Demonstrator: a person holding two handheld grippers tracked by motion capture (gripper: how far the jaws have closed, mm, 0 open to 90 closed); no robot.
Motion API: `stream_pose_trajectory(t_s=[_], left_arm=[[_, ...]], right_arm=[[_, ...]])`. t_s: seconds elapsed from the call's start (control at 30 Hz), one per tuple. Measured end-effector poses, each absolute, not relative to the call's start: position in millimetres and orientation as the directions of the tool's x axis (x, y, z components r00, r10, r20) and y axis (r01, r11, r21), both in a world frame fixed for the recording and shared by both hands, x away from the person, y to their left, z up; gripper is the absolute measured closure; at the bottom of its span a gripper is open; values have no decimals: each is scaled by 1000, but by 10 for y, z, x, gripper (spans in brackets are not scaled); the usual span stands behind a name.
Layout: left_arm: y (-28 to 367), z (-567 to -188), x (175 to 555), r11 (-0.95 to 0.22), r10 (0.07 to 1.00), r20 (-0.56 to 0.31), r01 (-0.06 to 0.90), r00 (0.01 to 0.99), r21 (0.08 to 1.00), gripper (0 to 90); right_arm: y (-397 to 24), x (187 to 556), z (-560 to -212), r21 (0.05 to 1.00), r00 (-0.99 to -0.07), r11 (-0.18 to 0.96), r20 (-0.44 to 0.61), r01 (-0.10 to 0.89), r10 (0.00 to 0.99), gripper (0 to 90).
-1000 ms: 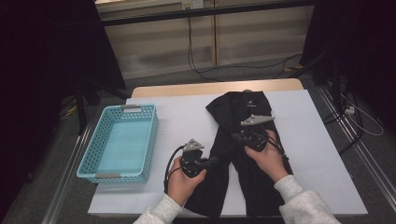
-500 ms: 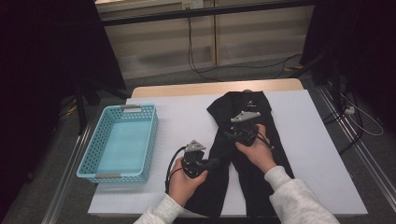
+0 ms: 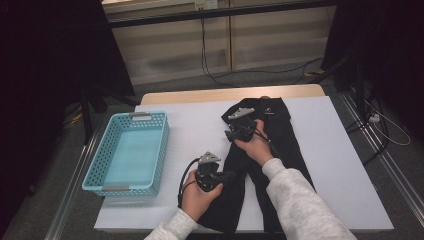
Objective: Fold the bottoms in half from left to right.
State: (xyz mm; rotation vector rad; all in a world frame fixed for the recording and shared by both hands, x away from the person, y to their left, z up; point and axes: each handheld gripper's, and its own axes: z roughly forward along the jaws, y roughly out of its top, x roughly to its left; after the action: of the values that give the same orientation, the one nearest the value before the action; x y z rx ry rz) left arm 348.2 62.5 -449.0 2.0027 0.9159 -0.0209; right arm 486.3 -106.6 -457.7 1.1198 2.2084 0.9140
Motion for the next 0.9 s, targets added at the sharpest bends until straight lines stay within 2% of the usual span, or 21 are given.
stream_pose_trajectory(t_s=[0.07,0.1,0.13,0.2,0.23,0.27,0.57,0.7,0.8,0.83,0.87,0.9], left_arm=[[638,-4497,3490,-310,597,-352,612,721,728,899],[648,-4495,3496,-314,597,-351,613,721,725,898],[651,-4498,3497,-307,600,-352,613,718,728,898],[656,-4495,3498,-301,598,-358,615,717,729,899],[655,-4493,3498,-300,597,-359,615,717,729,898],[653,-4490,3499,-297,596,-361,614,717,731,899],[410,-4322,3511,-269,527,-398,591,751,760,899],[131,-4144,3551,-255,482,-408,569,776,781,900],[-134,-4046,3606,-229,431,-437,564,790,793,896],[-207,-4045,3628,-221,422,-441,562,792,797,881],[-261,-4055,3646,-217,423,-437,557,794,802,809],[-293,-4068,3658,-225,427,-423,547,799,806,776]], right_arm=[[-1020,4926,-4622,713,-532,481,-178,510,828,551],[-1019,4945,-4631,706,-519,492,-205,509,830,638],[-1026,4962,-4636,704,-514,490,-205,515,833,660],[-1052,4986,-4633,708,-502,490,-219,508,837,790],[-1072,4994,-4614,715,-504,489,-219,499,835,827],[-1104,5000,-4592,727,-499,463,-190,507,845,854],[-1673,5026,-4227,812,-400,241,-10,531,917,868],[-2044,5038,-3986,833,-346,195,-4,518,938,869],[-2369,5084,-3878,844,-268,163,-23,511,963,869],[-2476,5107,-3871,844,-238,132,-6,519,971,857],[-2574,5127,-3876,843,-220,91,33,530,975,780],[-2650,5134,-3881,849,-202,63,53,524,978,735]])
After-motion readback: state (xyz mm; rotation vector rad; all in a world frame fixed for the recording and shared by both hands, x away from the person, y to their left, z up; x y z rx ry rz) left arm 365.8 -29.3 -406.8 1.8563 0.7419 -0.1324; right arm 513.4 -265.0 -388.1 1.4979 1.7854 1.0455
